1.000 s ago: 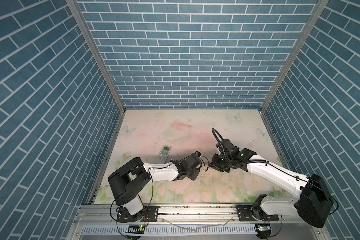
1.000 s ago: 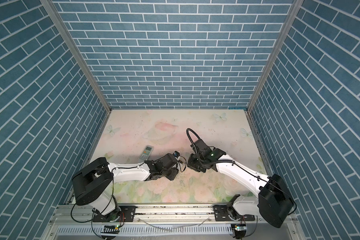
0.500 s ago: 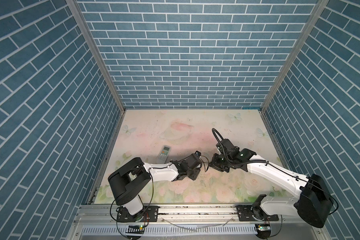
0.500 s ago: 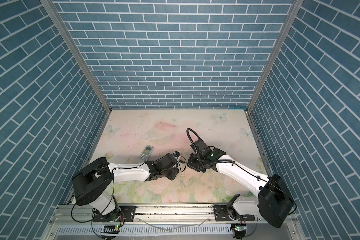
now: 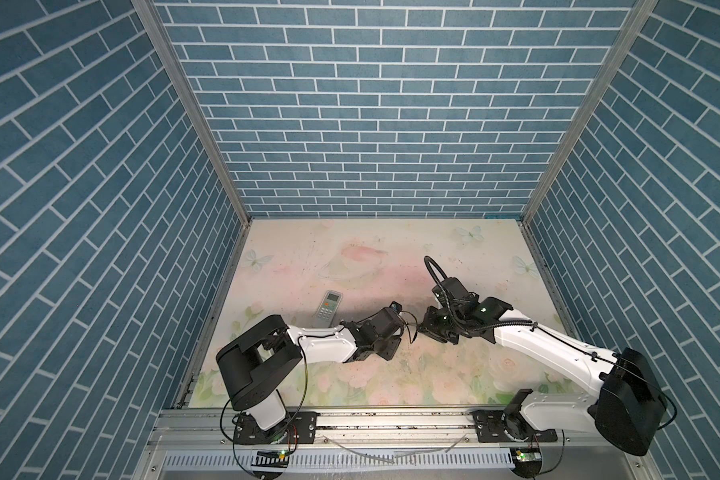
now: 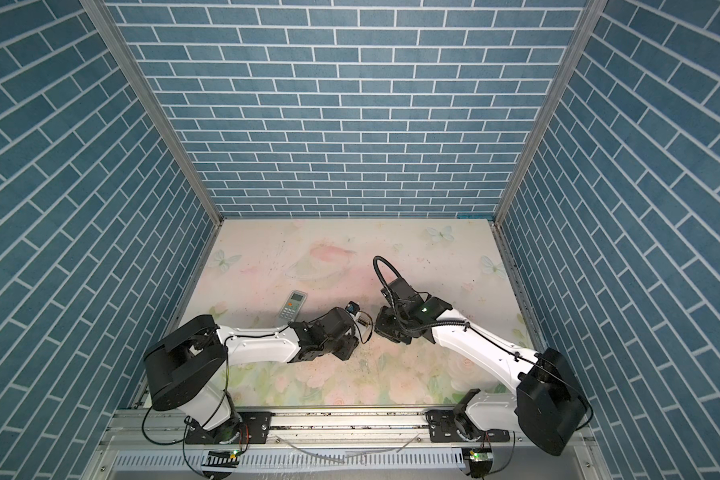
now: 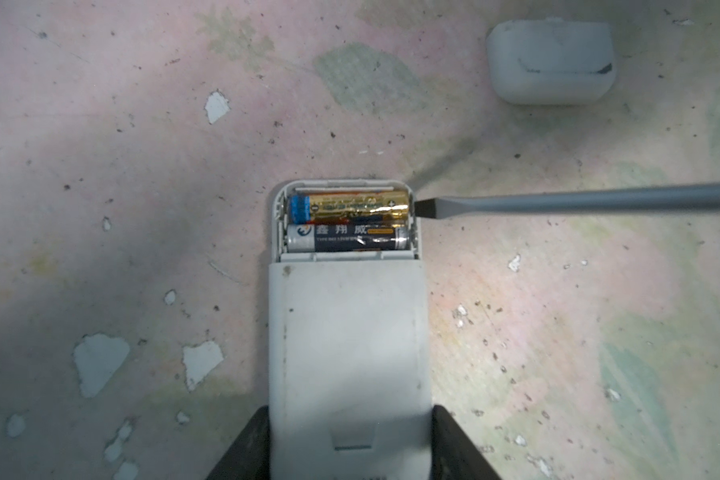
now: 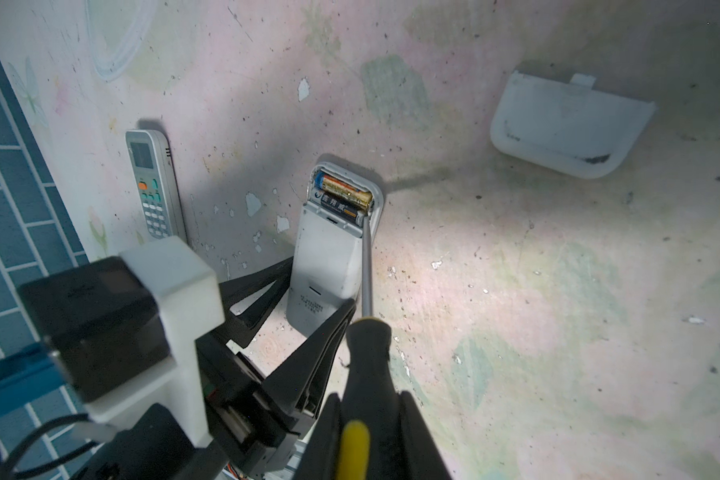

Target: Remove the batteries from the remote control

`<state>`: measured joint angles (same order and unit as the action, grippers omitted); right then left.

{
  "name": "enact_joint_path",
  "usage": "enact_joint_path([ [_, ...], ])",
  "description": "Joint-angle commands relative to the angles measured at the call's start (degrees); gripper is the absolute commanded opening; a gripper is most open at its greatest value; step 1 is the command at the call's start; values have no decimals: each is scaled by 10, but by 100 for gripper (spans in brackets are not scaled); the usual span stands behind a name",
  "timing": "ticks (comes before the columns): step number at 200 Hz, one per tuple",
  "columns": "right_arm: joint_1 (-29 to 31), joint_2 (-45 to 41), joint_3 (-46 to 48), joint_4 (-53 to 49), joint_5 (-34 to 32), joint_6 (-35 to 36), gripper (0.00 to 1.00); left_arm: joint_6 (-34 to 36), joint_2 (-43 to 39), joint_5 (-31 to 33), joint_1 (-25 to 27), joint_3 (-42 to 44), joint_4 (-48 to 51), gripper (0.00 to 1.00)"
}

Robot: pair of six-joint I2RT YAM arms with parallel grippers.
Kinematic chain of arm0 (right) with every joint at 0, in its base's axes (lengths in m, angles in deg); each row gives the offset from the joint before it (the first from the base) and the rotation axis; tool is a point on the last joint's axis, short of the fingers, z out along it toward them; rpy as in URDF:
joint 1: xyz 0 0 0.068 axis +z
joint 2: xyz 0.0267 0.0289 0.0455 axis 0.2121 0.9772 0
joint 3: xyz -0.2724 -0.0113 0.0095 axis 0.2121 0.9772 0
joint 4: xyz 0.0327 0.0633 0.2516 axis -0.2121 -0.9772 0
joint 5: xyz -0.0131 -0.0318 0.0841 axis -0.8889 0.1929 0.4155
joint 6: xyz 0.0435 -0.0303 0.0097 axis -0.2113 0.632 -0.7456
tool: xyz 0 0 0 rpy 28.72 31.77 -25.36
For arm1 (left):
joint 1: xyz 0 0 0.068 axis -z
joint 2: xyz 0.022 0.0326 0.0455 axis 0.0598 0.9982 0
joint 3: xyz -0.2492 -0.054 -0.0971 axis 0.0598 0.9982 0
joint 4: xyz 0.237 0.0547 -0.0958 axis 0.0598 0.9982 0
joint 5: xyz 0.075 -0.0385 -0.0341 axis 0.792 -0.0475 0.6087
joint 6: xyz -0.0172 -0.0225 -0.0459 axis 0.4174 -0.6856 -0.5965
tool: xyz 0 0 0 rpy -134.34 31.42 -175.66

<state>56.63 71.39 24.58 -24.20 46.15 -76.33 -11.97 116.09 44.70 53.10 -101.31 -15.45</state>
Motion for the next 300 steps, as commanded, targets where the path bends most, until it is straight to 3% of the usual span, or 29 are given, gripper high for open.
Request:
enact_joint_path([
  [1, -4, 3, 6, -1, -13, -3, 0, -10, 24, -26, 2, 22, 44, 48],
  [128, -9, 17, 20, 35, -3, -2, 0, -11, 28, -32, 2, 24, 39, 47],
  [170, -10, 14, 19, 46, 7, -2, 0, -12, 36, -35, 2, 24, 35, 41],
  [300, -9, -11, 23, 88, 36, -7, 0, -8, 47, -41, 2, 25, 28, 37],
])
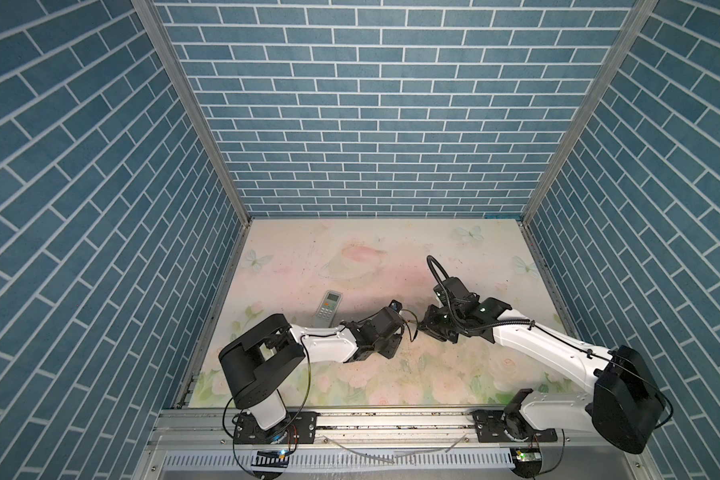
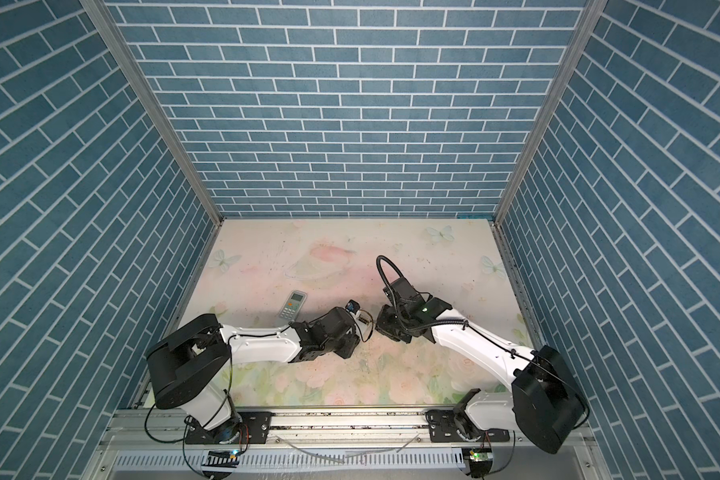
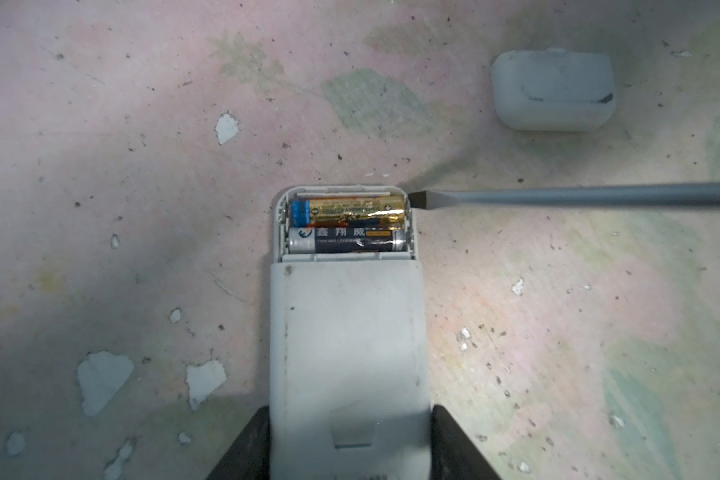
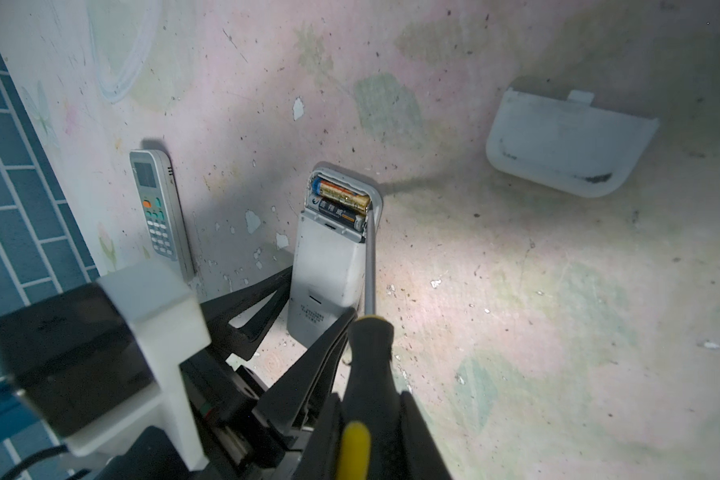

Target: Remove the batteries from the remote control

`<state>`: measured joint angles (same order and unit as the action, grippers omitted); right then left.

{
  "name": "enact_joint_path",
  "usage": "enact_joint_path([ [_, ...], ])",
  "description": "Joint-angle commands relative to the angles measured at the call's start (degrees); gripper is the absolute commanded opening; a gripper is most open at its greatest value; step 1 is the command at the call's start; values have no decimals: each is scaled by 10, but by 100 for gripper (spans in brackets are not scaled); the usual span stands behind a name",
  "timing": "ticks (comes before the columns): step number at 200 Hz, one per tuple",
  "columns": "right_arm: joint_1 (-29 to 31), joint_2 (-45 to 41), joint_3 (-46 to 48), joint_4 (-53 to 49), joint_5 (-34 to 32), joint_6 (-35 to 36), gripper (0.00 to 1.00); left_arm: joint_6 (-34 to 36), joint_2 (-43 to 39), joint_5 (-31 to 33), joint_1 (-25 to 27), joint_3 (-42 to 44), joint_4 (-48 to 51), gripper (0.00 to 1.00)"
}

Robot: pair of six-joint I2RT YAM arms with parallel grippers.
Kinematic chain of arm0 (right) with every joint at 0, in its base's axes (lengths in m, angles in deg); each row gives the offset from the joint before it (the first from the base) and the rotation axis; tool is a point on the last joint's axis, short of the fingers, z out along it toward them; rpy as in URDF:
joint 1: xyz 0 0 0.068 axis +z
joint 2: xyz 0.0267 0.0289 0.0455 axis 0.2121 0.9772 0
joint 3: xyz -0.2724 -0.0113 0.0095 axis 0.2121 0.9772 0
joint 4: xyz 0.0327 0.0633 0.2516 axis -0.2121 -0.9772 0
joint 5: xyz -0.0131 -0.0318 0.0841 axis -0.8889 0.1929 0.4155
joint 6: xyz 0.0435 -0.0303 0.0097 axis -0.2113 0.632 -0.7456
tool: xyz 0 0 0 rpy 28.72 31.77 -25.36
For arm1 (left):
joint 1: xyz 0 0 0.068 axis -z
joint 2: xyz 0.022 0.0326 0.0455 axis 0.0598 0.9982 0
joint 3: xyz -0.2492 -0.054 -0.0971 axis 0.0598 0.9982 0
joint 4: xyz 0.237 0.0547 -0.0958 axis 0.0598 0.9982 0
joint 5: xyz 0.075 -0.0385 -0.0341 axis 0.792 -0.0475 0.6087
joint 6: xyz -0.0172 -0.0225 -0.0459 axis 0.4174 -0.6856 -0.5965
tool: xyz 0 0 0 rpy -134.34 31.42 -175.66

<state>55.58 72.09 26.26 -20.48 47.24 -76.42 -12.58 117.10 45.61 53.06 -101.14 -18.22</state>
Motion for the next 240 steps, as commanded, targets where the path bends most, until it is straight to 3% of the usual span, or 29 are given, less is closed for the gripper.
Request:
enact_joint_path([
  [1, 1, -18, 6, 51, 25, -7, 0, -2, 37, -50, 2, 24, 55, 37],
  [77, 2, -26, -34, -87, -24, 25, 0, -5, 39, -40, 2, 17, 72, 34],
  [240, 2, -2, -50, -28, -21, 46, 0, -7, 39, -41, 3, 22, 70, 33],
])
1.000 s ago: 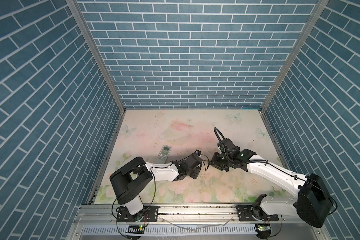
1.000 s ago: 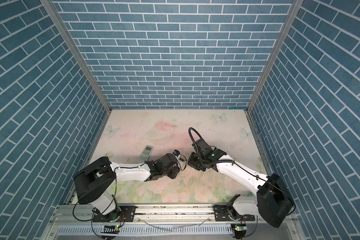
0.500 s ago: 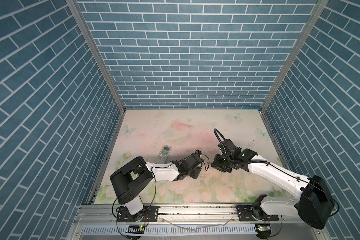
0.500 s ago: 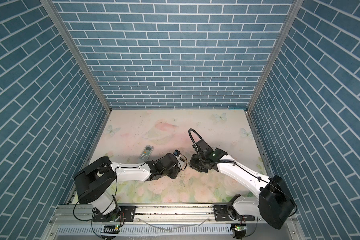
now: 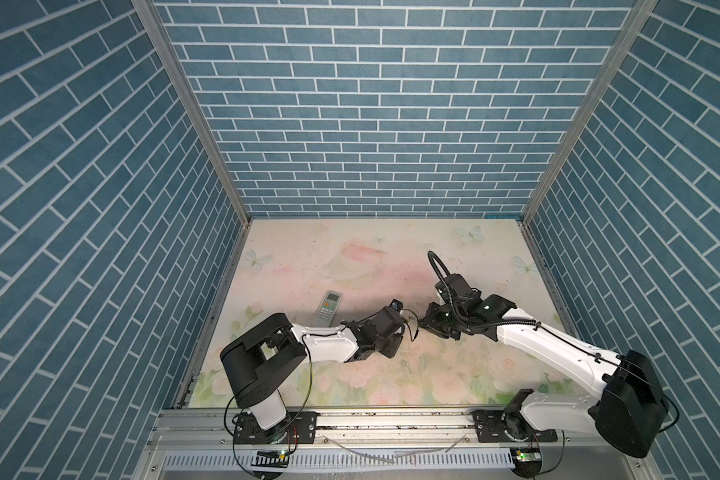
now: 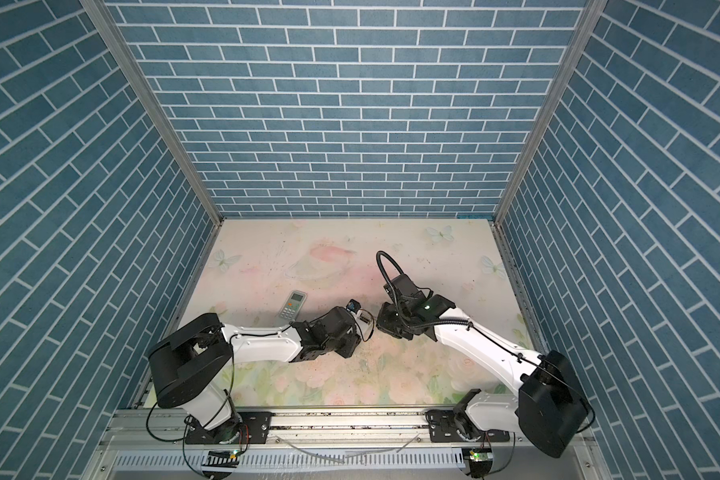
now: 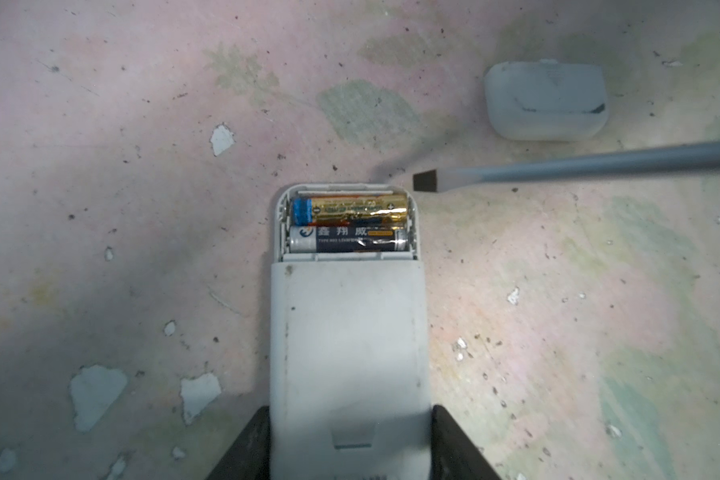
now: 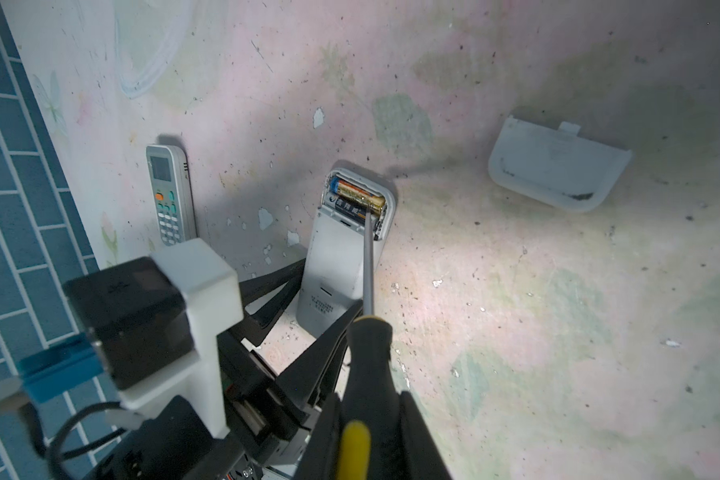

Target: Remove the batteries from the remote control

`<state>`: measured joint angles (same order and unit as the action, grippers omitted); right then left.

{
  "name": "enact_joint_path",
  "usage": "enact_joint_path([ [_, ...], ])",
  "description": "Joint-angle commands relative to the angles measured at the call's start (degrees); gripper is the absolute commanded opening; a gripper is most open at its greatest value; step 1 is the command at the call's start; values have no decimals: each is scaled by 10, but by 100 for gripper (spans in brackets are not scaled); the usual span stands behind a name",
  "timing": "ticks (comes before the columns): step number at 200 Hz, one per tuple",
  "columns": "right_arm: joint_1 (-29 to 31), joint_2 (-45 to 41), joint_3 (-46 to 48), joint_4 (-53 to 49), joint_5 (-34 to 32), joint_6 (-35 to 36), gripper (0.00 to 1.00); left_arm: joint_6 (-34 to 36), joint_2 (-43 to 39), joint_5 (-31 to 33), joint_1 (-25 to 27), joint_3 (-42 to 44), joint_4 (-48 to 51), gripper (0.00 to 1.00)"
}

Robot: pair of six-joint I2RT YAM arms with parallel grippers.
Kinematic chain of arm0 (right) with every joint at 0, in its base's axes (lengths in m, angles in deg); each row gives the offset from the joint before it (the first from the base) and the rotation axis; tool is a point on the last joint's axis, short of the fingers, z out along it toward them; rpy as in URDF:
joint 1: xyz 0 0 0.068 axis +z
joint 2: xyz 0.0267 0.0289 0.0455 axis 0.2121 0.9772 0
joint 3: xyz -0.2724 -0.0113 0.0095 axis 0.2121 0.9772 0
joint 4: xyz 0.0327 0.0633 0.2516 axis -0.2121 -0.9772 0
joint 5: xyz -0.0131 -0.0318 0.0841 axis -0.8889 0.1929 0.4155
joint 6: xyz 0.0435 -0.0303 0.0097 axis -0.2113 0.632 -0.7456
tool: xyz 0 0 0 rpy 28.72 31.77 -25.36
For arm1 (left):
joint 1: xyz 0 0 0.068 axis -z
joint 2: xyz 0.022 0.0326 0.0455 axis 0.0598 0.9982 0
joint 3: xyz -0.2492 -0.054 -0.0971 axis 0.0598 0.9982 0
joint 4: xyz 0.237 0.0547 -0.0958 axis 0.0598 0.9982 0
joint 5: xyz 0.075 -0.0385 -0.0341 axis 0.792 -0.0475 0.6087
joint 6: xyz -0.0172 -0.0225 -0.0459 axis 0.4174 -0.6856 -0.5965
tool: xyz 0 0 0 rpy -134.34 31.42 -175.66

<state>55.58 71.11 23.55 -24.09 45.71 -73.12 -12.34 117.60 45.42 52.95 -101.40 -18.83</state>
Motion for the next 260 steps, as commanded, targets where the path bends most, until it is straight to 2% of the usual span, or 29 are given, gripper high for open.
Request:
enact_joint_path([
  [1, 2, 8, -23, 7, -6, 12, 0, -10, 33, -39, 4, 24, 76, 33],
  [260, 2, 22, 0, -22, -8, 13, 0, -8, 34, -41, 3, 24, 76, 30],
])
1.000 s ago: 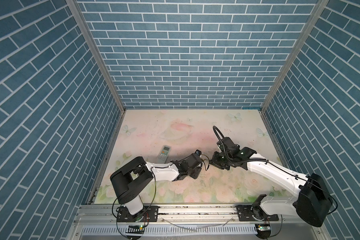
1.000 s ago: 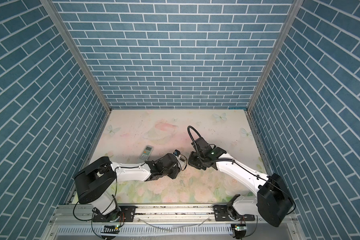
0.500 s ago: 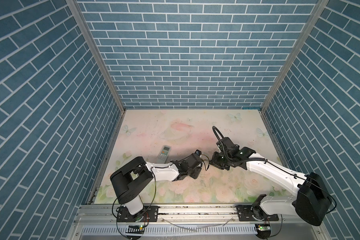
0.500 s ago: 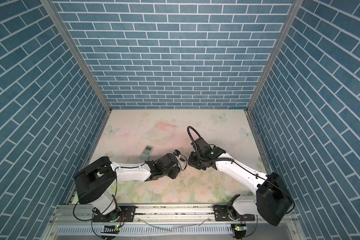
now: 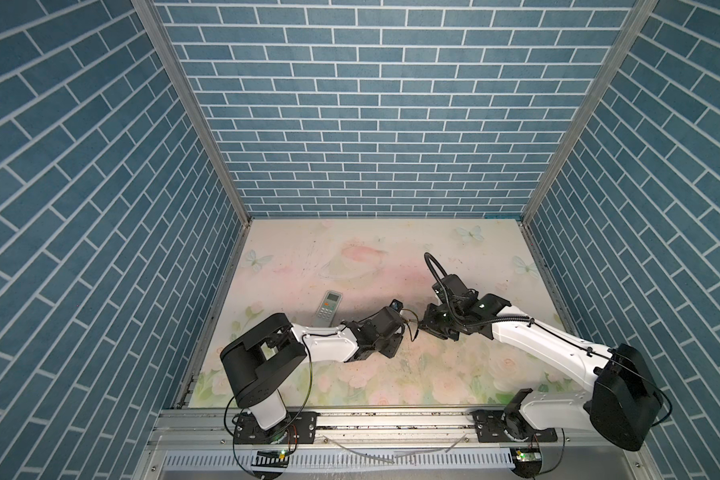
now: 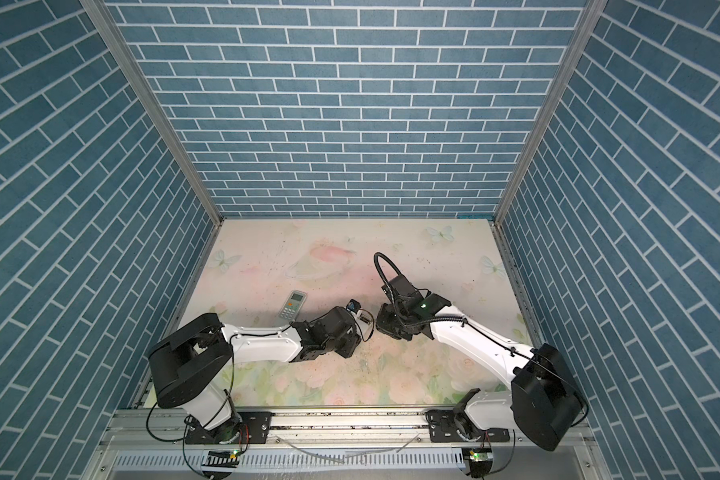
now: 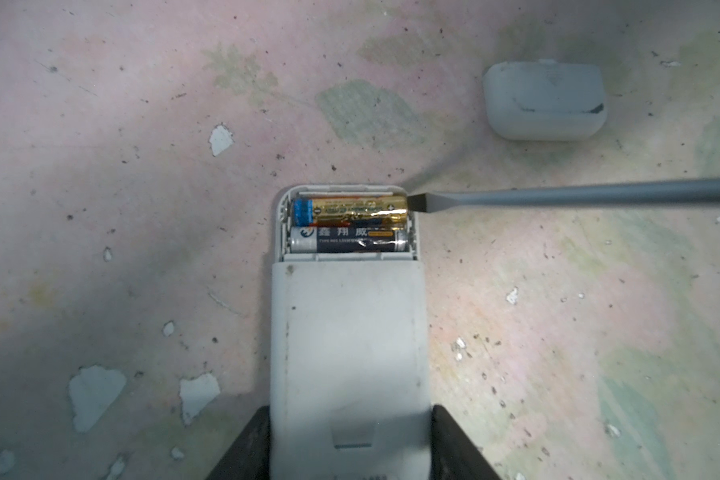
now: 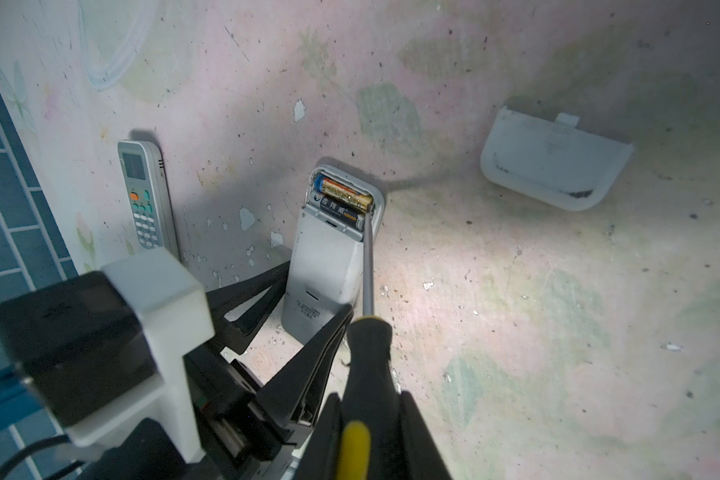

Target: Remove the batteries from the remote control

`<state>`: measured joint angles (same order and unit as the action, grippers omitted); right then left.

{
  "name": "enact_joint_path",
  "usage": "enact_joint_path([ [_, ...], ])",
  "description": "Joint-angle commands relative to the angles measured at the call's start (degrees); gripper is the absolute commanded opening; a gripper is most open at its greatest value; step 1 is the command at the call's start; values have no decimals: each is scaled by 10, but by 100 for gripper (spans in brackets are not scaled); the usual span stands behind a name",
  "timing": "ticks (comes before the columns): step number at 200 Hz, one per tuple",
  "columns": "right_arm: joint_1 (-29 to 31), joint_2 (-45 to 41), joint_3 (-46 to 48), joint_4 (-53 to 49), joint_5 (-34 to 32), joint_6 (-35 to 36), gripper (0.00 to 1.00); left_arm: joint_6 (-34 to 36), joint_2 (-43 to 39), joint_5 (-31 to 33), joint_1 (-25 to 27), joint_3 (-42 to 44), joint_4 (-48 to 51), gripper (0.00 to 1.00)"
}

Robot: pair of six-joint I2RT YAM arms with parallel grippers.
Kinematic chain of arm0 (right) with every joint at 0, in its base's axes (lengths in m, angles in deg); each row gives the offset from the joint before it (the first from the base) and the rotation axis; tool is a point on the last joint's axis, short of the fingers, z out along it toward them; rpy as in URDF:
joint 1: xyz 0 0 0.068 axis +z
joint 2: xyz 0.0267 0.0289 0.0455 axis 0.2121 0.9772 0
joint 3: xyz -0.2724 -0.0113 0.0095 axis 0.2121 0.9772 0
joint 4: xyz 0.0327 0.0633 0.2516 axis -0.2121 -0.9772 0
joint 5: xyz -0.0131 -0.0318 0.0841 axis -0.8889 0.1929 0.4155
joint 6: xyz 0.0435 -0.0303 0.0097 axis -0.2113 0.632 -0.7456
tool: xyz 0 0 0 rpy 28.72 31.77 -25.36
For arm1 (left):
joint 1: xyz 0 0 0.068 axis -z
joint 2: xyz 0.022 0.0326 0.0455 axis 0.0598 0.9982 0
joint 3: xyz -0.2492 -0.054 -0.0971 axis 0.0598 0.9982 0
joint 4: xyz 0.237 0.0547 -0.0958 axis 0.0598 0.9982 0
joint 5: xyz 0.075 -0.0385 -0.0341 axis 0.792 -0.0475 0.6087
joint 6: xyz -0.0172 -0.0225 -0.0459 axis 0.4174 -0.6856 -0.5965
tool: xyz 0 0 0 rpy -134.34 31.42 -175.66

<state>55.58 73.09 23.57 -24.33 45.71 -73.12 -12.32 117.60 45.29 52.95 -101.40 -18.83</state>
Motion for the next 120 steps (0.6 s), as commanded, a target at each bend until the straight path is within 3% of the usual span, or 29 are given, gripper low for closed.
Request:
enact_joint_path([
  [1, 2, 2, 0, -20, -8, 13, 0, -8, 34, -39, 3, 24, 77, 30],
  [120, 2, -1, 6, -35, -9, 13, 0, -8, 34, -39, 4, 24, 80, 30],
])
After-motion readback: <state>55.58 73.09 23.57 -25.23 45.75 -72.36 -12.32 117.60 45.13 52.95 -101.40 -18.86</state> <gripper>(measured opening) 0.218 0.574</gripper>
